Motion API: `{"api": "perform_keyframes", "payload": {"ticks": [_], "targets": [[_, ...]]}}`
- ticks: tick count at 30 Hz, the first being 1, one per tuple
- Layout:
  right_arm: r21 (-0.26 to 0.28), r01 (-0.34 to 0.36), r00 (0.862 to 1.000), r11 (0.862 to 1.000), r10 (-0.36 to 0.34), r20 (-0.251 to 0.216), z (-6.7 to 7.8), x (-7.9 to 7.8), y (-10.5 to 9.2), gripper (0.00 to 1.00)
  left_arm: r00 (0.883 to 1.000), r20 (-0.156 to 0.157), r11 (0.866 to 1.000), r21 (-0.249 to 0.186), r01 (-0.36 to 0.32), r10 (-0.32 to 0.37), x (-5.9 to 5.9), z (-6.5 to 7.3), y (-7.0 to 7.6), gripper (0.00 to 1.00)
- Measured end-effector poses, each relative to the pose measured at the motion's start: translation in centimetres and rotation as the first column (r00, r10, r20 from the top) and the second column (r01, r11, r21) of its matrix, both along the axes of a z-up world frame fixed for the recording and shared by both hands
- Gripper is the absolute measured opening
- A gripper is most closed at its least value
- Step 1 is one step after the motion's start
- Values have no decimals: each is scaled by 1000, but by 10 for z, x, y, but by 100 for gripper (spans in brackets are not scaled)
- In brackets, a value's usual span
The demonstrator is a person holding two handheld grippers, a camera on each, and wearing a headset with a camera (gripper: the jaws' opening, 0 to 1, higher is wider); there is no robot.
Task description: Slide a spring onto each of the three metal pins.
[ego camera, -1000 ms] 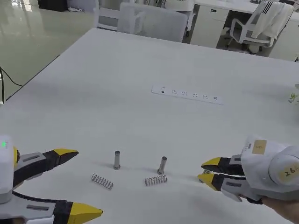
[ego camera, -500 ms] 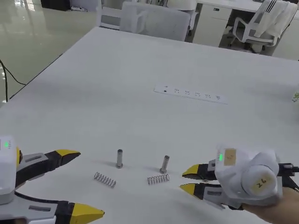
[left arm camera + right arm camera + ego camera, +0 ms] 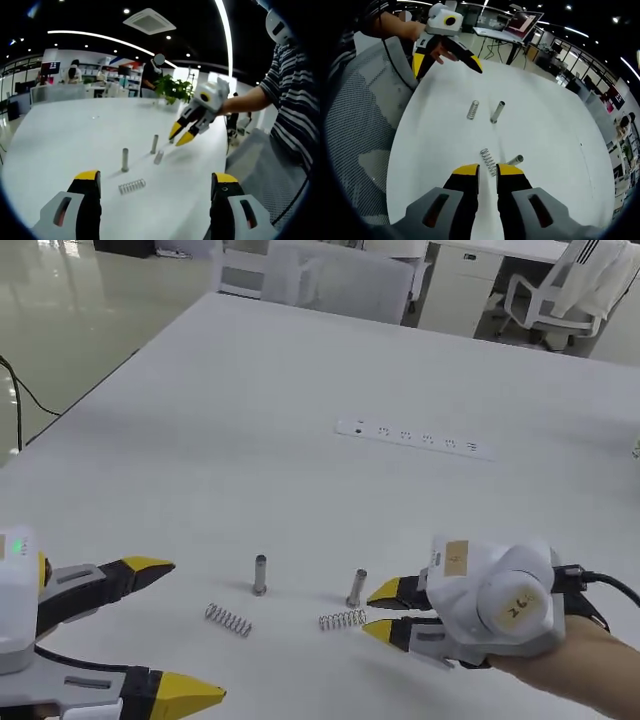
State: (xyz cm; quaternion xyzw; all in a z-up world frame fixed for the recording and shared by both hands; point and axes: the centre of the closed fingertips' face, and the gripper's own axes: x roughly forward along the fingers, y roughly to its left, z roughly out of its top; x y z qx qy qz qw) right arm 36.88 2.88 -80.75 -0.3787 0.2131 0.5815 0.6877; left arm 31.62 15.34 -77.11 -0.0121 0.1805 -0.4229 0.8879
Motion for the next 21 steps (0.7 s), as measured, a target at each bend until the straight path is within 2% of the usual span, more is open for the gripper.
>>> {"api": "perform_keyframes", "payload": {"ticks": [12, 21], "targets": [[-45, -26, 1000, 999, 26, -2, -14, 6, 4, 12, 1000, -1, 1000, 0, 0, 0, 0, -1, 0, 88], [-74, -32, 999, 997, 30, -25, -29, 13, 12, 12, 1000, -5, 1000, 2, -1, 1, -2, -2, 1, 88]]}}
